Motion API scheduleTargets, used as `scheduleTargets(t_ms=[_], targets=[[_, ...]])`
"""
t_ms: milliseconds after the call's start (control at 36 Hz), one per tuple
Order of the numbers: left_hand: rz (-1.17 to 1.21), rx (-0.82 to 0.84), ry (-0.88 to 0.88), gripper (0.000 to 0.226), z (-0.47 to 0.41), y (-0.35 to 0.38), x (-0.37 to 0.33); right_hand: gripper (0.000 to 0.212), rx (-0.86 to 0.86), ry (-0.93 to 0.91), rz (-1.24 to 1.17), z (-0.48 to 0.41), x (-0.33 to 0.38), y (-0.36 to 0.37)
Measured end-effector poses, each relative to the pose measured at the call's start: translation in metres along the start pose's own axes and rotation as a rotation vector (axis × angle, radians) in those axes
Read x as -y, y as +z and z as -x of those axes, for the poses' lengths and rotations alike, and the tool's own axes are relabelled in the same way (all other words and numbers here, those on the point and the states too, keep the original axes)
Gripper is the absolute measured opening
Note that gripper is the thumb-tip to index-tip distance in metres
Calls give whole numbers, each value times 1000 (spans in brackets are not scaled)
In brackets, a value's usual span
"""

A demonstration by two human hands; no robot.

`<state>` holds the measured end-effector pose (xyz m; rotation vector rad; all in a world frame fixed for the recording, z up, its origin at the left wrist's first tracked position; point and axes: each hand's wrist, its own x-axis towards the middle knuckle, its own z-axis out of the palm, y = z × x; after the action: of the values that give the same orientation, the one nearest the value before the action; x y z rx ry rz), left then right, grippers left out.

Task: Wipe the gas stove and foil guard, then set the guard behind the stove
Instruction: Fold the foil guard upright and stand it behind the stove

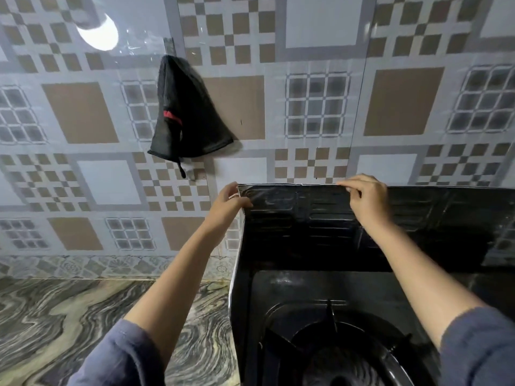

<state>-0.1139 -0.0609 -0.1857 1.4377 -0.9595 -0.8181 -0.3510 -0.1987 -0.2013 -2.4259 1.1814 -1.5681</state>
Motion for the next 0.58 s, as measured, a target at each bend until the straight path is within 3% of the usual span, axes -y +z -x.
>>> scheduleTargets(t_ms=[83, 250, 583], targets=[[29, 8, 32, 41, -4, -7, 5, 22, -25, 7, 2, -1, -3, 8], [-7, -7, 31, 57, -7, -20, 10, 15, -78, 58, 67, -6, 5, 22], [-14, -61, 68, 56, -11, -31, 13, 8, -112, 91, 70, -5, 20, 37]])
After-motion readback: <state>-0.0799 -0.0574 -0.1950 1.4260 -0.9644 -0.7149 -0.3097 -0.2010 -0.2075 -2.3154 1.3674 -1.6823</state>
